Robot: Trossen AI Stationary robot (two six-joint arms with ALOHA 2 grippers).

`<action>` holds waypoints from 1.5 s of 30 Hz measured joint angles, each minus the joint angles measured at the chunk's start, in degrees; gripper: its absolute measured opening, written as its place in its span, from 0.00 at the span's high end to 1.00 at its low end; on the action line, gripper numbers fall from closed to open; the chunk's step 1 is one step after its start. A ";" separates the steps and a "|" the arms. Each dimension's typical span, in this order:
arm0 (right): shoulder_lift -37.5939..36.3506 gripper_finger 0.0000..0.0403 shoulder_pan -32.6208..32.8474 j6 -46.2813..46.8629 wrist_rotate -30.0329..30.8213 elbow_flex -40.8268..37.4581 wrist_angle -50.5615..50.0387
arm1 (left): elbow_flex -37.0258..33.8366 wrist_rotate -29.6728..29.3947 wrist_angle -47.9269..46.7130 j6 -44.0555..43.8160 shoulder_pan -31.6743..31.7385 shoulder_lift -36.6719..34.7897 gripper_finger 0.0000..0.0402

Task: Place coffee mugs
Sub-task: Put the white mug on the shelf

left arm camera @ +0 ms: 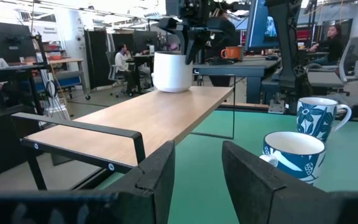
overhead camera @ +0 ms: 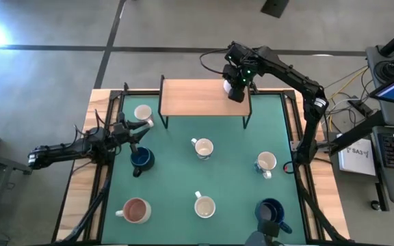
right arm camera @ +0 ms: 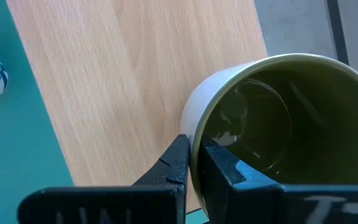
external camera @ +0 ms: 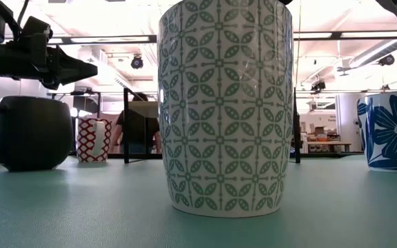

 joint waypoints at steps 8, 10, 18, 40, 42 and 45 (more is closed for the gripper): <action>0.11 0.92 -0.08 0.06 0.29 -0.13 1.38 | 0.01 0.00 0.00 0.00 0.01 0.00 0.71; 0.21 0.91 -0.11 0.05 0.22 -0.17 1.53 | 0.01 0.02 0.00 0.00 0.01 0.00 0.71; -0.05 0.91 -0.02 0.32 1.36 -0.17 0.34 | 0.01 0.02 0.00 0.00 0.01 0.00 0.71; -1.01 0.90 0.00 2.09 1.49 -0.22 1.21 | 0.00 0.02 0.00 0.00 0.00 0.00 0.71; -1.01 0.90 0.00 1.95 1.49 -0.22 1.23 | 0.01 0.00 0.00 0.00 -0.01 0.00 0.71; -1.01 0.90 0.00 2.15 1.49 -0.22 1.21 | 0.00 0.01 0.00 0.00 0.00 0.00 0.71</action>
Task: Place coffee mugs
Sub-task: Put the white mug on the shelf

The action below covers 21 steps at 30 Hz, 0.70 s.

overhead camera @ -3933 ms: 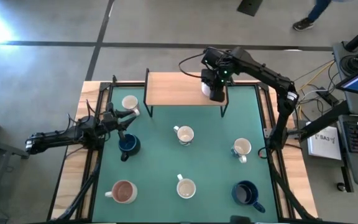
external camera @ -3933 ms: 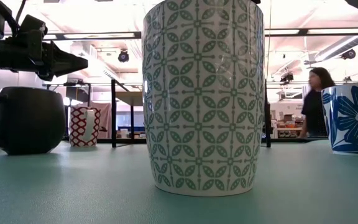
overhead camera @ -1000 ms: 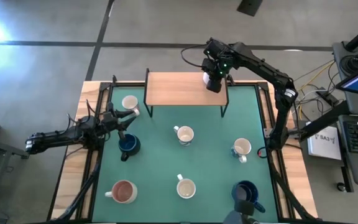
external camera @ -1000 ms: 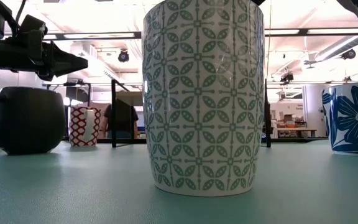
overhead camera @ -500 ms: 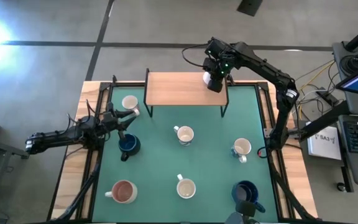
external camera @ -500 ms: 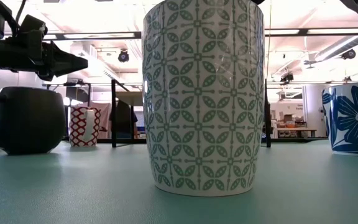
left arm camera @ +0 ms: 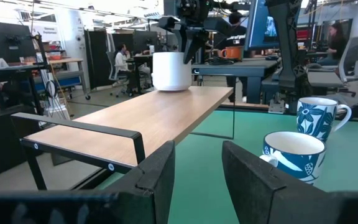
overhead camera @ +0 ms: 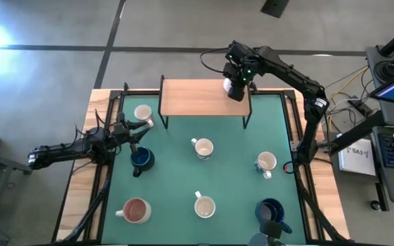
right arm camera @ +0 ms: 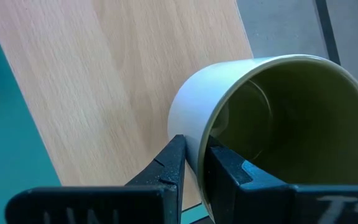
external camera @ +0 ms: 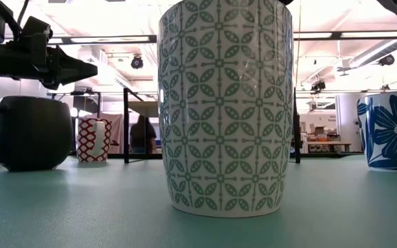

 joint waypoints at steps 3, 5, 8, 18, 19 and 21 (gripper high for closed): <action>0.00 0.90 0.02 -0.29 -0.07 0.04 -0.14 | 0.01 0.01 0.00 0.00 0.00 0.00 0.71; 0.00 0.90 0.12 -0.69 -0.07 0.07 -0.41 | 0.01 0.01 0.00 0.00 -0.01 0.00 0.71; 0.00 0.91 0.13 -1.22 -0.13 0.07 -0.47 | 0.00 -0.01 0.00 0.00 0.00 0.00 0.71; 0.00 0.93 0.13 -1.26 -0.22 0.07 -0.31 | -0.01 0.00 0.00 0.00 -0.01 0.00 0.71; 0.00 0.93 0.13 -0.75 -0.24 0.07 -0.16 | -0.01 -0.01 0.00 0.00 -0.01 0.00 0.71; 0.00 0.92 0.13 -0.49 -0.20 0.07 0.08 | 0.01 0.00 0.00 0.00 0.01 0.00 0.71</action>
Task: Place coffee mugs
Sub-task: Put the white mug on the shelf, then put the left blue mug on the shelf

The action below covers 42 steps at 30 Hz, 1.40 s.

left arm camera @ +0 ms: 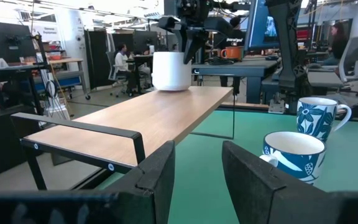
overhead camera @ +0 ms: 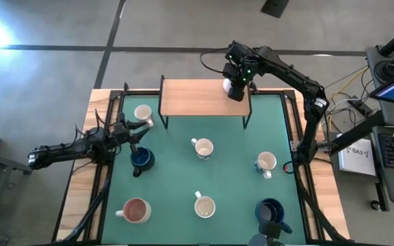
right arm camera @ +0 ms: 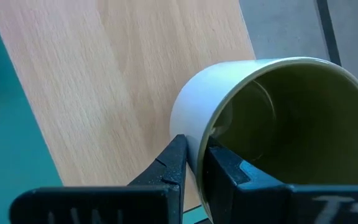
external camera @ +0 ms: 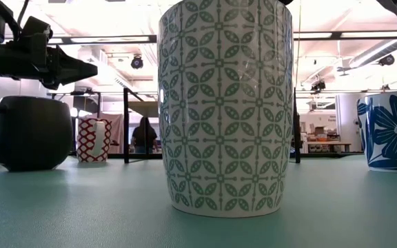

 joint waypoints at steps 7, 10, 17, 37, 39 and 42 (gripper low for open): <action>-0.02 0.79 0.28 -0.25 -0.17 0.09 0.07 | 0.01 -0.01 0.00 0.00 0.00 0.00 0.71; -0.03 0.74 0.28 -0.22 -0.14 0.09 0.69 | 0.00 -0.01 0.00 0.00 0.00 0.00 0.71; -0.24 0.70 0.39 -0.11 0.09 2.84 0.04 | -0.01 0.00 0.00 0.00 0.00 0.00 0.71; -1.11 0.79 17.71 36.86 -9.12 3.40 -5.18 | 0.01 0.00 0.00 0.00 -0.01 0.00 0.71; -1.09 0.79 20.81 38.40 -8.96 2.31 -5.15 | 0.00 0.01 0.00 0.00 0.00 0.00 0.71; -1.09 0.77 25.40 37.65 -8.91 0.00 -5.07 | -0.01 0.01 0.00 0.00 0.00 0.00 0.71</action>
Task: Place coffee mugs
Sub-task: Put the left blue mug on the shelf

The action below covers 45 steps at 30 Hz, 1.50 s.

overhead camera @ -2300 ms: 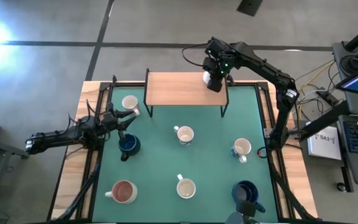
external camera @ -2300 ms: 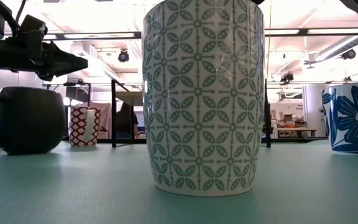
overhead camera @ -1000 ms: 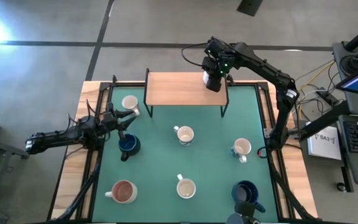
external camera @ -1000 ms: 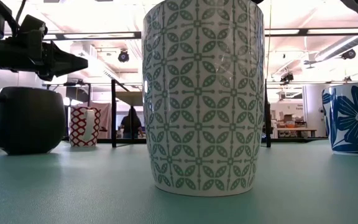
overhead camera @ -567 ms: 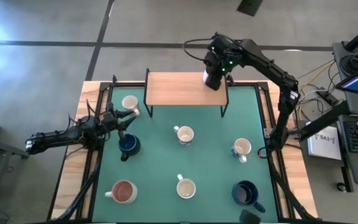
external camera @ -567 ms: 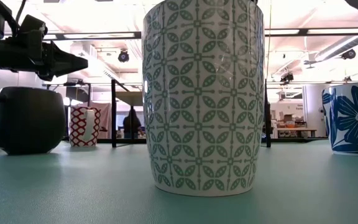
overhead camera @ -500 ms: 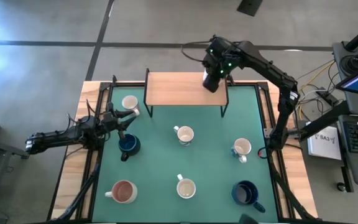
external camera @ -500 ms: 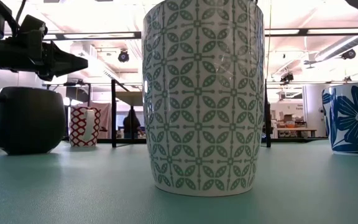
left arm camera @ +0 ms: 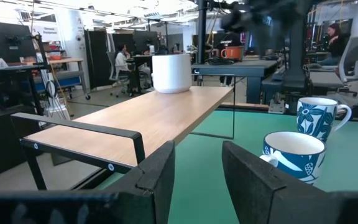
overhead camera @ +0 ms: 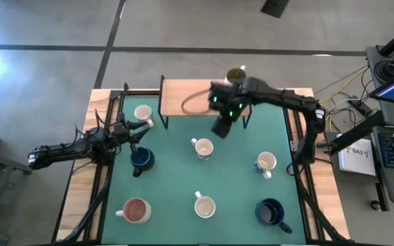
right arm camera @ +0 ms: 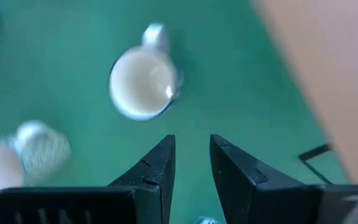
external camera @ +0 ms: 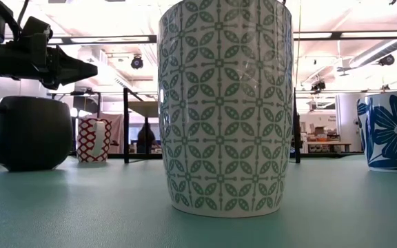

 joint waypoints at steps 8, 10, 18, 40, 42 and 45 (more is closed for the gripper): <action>0.15 0.76 9.28 -15.40 1.98 -9.15 4.52 | 0.00 -0.02 0.00 0.00 0.00 0.00 0.71; 0.20 0.76 10.00 -15.97 4.22 -11.30 7.89 | 0.02 -0.02 0.00 0.02 -0.02 0.00 0.71; 0.22 0.76 7.96 -3.69 4.52 -18.12 20.44 | 0.00 0.00 0.00 0.00 0.00 0.00 0.71; 2.30 0.66 4.34 2.96 2.96 -26.60 32.52 | 0.00 -0.02 0.00 0.00 -0.02 0.02 0.71; 3.33 0.68 4.33 2.82 2.97 -26.60 32.90 | 0.02 -0.01 0.00 0.00 -0.02 0.00 0.71; 4.06 0.72 4.33 2.67 2.95 -26.60 32.95 | 0.02 0.00 0.02 0.00 -0.02 0.01 0.71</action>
